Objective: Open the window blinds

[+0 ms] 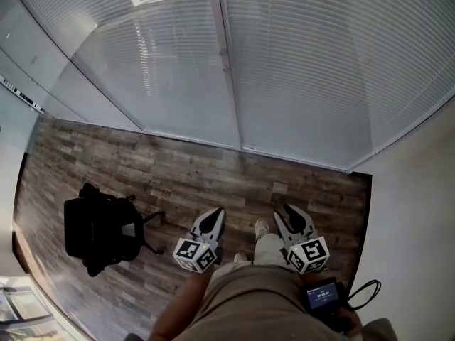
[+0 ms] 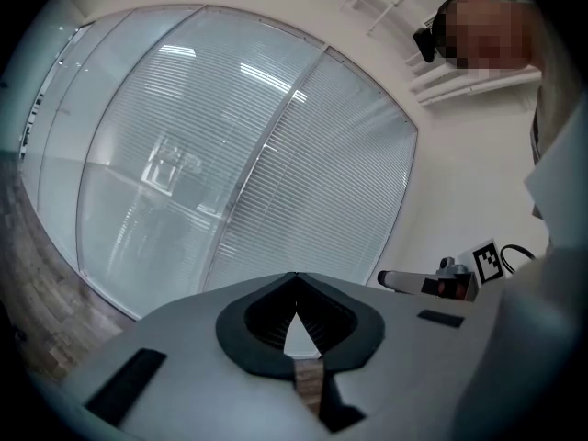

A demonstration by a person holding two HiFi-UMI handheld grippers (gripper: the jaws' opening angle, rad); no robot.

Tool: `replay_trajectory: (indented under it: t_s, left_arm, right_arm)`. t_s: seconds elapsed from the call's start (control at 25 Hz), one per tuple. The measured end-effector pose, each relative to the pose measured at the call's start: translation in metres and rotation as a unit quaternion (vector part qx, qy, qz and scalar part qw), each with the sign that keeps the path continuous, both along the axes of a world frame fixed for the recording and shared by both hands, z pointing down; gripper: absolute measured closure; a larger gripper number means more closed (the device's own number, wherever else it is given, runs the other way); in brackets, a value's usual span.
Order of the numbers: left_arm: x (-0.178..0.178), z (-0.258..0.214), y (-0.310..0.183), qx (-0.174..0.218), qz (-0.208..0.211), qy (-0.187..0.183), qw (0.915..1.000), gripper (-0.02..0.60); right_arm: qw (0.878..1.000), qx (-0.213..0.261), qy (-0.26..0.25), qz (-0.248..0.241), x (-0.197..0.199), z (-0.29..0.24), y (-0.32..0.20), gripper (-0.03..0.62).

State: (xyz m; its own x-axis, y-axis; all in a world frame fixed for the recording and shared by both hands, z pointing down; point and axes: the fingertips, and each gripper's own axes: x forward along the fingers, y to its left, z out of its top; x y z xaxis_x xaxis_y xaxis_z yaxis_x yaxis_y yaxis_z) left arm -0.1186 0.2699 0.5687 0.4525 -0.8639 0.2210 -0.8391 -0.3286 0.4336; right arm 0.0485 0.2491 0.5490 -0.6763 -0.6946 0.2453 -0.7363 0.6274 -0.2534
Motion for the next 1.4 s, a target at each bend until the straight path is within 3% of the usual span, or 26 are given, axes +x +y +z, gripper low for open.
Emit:
replay_trajectory:
  t_s: [0.64, 1.0, 1.4]
  left_arm:
    - [0.002, -0.006, -0.071, 0.002, -0.049, -0.009, 0.9988, 0.566]
    - [0.02, 0.0, -0.118, 0.009, -0.054, -0.01, 0.9984, 0.566]
    - [0.023, -0.001, -0.137, 0.001, -0.058, -0.012, 0.9983, 0.566]
  right_arm:
    - [0.999, 0.004, -0.006, -0.044, 0.004, -0.01, -0.089, 0.468]
    - [0.999, 0.001, -0.007, -0.043, 0.028, 0.003, -0.133, 0.468]
    - [0.999, -0.009, -0.013, -0.048, 0.026, 0.007, -0.153, 0.468]
